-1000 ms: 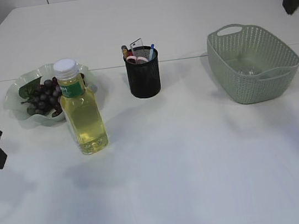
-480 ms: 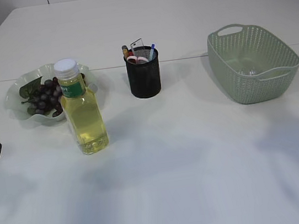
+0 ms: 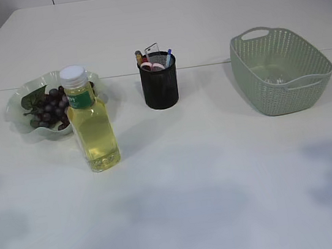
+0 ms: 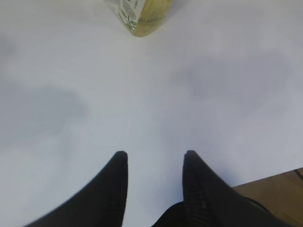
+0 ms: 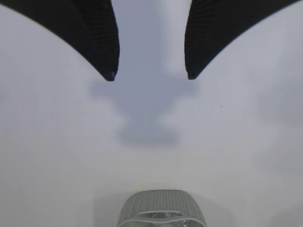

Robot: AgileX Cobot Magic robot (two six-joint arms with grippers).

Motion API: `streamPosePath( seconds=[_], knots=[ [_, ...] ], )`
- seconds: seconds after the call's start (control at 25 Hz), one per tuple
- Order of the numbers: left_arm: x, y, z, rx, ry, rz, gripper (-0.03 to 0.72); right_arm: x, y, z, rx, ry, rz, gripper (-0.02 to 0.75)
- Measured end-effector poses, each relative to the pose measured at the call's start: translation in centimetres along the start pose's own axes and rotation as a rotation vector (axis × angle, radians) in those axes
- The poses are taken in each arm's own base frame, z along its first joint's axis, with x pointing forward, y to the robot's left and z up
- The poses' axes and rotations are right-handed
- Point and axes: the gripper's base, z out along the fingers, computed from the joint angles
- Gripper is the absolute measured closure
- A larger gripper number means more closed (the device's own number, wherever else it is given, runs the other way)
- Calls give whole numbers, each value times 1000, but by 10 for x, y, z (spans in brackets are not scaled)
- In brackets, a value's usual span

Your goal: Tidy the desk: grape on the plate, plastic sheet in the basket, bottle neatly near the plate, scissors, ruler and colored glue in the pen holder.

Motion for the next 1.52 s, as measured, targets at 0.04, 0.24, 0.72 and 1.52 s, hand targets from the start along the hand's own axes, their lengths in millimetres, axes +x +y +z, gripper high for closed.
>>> streamPosePath(
  seconds=[0.04, 0.24, 0.72, 1.52],
  knots=[
    [3, 1, -6, -4, -7, 8, 400, 4, 0, -3, 0, -14, 8, 370],
    [25, 7, -46, -41, -79, 57, 405, 25, -4, -28, 1, -75, 32, 370],
    [124, 33, -104, -40, -339, 99, 408, 97, -6, -94, -94, -267, 94, 370],
    [190, 57, -86, -46, -438, 107, 408, 159, 0, -94, -165, -433, 13, 370]
  ],
)
